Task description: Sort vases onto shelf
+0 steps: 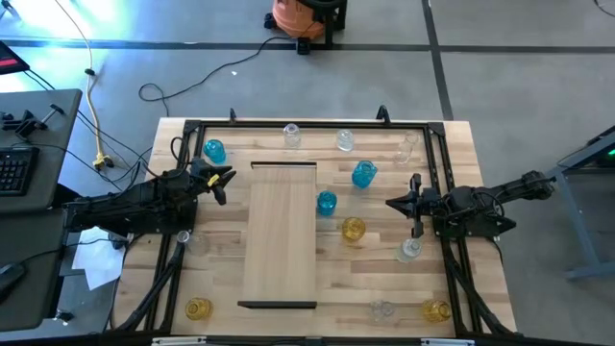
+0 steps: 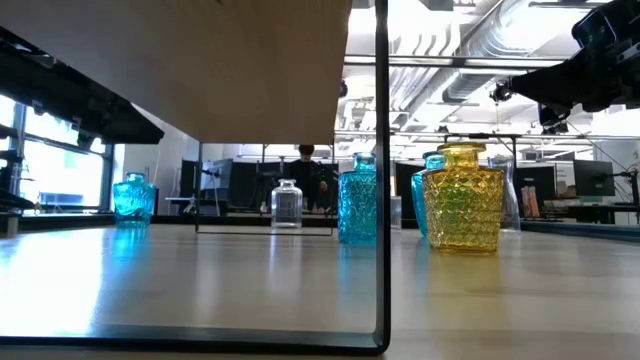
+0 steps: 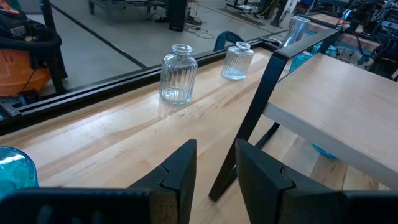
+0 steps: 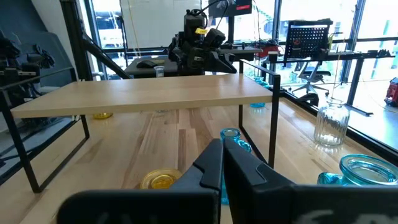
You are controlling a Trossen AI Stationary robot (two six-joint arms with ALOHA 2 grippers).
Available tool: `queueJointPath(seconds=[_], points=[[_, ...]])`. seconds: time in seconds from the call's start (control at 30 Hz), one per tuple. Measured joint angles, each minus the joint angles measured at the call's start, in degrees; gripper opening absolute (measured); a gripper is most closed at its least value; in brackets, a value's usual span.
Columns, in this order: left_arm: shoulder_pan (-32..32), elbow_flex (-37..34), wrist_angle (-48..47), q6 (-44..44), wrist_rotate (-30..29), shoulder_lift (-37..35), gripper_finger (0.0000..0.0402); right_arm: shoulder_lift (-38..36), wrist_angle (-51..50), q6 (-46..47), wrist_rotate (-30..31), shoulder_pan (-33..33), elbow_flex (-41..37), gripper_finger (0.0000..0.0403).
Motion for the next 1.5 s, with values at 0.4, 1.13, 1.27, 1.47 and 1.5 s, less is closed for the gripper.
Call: queueJointPath(seconds=[0.4,1.13,1.27,1.47,1.5], points=[[-0.02,0.02,0.02,0.01,0.02,0.01,0.0101,0.00,-0.01,-0.01,0.01,0.01,-0.02,0.0000],[-0.02,0.02,14.15,10.45,2.90,0.01,0.0101,0.00,0.00,-0.02,0.01,0.02,0.00,0.0000],[0.00,0.02,24.01,14.02,4.07,-0.01,0.0101,0.01,0.02,-0.02,-0.01,0.02,-0.01,0.0000],[-0.02,0.04,35.01,19.51,8.20,-0.01,0.0101,-0.01,-0.01,0.00,-0.01,0.00,0.00,0.0000],[-0.02,0.04,36.25,20.56,9.10,-0.01,0.0101,-0.01,0.02,-0.02,-0.01,0.02,-0.02,0.0000]])
